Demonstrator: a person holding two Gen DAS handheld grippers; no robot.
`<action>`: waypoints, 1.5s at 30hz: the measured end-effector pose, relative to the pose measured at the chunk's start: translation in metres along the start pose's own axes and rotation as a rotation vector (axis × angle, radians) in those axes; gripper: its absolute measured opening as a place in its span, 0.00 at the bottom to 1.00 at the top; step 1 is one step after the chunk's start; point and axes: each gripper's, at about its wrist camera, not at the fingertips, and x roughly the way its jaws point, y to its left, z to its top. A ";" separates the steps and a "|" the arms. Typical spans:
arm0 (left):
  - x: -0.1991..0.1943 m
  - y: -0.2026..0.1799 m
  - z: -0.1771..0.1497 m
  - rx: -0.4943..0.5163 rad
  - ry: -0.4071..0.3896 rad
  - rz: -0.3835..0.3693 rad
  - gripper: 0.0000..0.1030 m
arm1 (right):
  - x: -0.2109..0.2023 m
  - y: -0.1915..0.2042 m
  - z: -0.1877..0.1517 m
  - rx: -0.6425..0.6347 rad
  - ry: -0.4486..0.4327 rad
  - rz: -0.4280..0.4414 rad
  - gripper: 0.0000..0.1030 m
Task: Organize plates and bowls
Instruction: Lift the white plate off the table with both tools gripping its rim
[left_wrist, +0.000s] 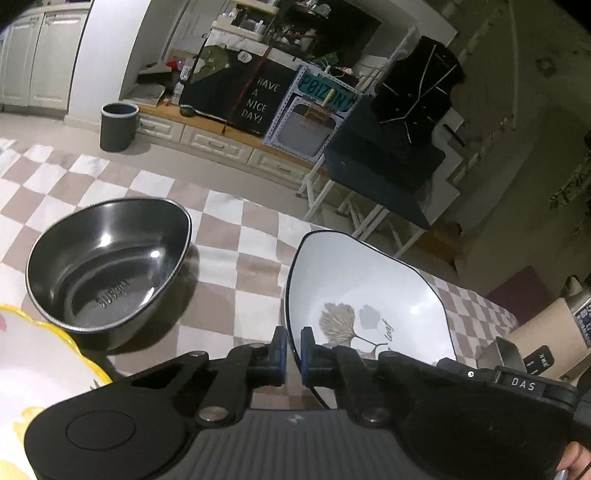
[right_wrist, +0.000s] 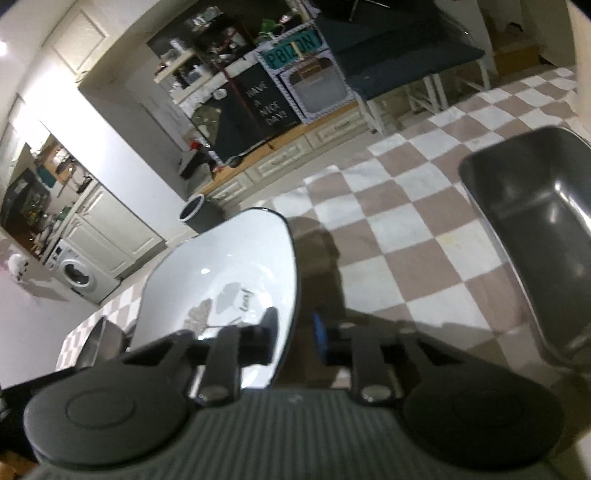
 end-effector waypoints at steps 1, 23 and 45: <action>-0.001 0.000 -0.001 -0.003 0.008 -0.006 0.07 | 0.001 0.000 0.000 -0.004 0.003 0.004 0.12; 0.028 -0.001 0.007 -0.030 0.019 0.026 0.10 | 0.009 -0.016 0.011 0.016 -0.002 -0.001 0.14; -0.007 -0.041 0.016 0.109 -0.010 0.090 0.08 | -0.006 -0.003 0.019 -0.112 -0.041 0.041 0.09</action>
